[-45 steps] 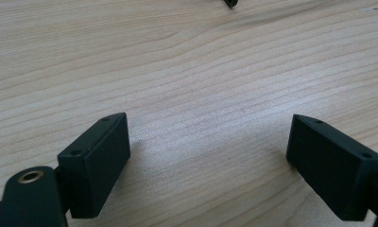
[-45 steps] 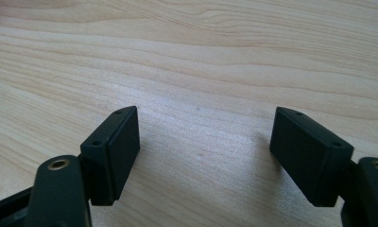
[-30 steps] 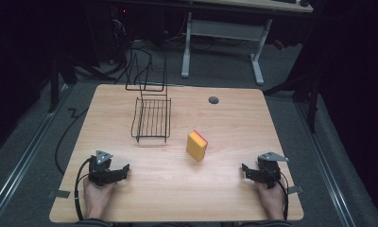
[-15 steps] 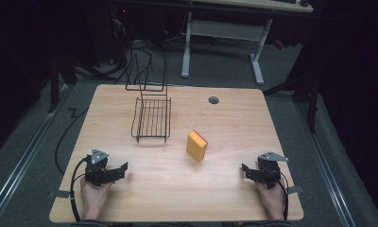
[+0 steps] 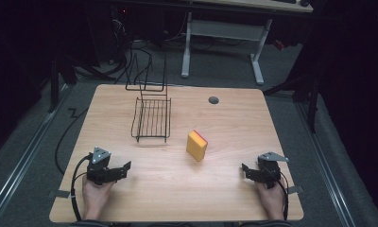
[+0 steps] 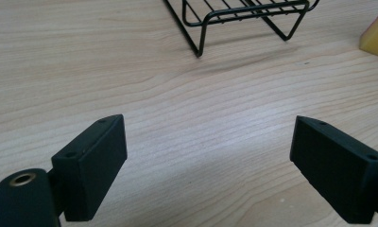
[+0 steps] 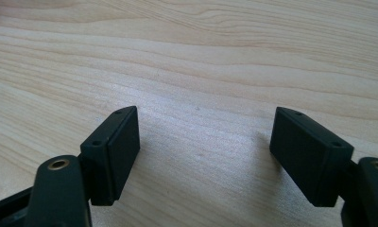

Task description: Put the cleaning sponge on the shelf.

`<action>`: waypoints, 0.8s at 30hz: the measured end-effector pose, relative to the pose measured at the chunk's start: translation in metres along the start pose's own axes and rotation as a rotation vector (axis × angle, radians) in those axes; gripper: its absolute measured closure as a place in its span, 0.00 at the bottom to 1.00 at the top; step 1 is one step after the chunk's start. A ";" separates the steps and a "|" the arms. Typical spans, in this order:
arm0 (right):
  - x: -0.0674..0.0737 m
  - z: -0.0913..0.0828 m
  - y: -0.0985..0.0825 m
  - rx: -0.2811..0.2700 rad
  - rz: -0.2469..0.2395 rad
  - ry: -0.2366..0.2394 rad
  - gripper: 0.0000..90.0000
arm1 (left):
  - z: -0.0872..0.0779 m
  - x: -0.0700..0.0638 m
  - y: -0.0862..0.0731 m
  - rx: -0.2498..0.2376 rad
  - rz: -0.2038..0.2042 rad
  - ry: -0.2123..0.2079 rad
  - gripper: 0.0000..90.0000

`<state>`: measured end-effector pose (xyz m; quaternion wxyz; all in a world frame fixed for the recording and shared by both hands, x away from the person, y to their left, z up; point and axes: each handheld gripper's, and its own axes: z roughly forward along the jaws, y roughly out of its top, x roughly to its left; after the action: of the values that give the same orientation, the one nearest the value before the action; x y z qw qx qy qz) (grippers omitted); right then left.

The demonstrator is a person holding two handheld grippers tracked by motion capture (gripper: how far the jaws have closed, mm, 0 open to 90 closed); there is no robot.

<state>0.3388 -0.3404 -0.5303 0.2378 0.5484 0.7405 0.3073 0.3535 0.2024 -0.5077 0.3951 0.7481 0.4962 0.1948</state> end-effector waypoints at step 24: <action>0.000 0.000 0.000 0.000 -0.001 -0.001 0.28 | 0.000 -0.034 0.042 -0.055 0.076 -0.097 0.10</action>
<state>0.3388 -0.3405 -0.5303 0.2382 0.5483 0.7406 0.3069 0.3638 0.1641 -0.4711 0.4312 0.7640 0.4421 0.1868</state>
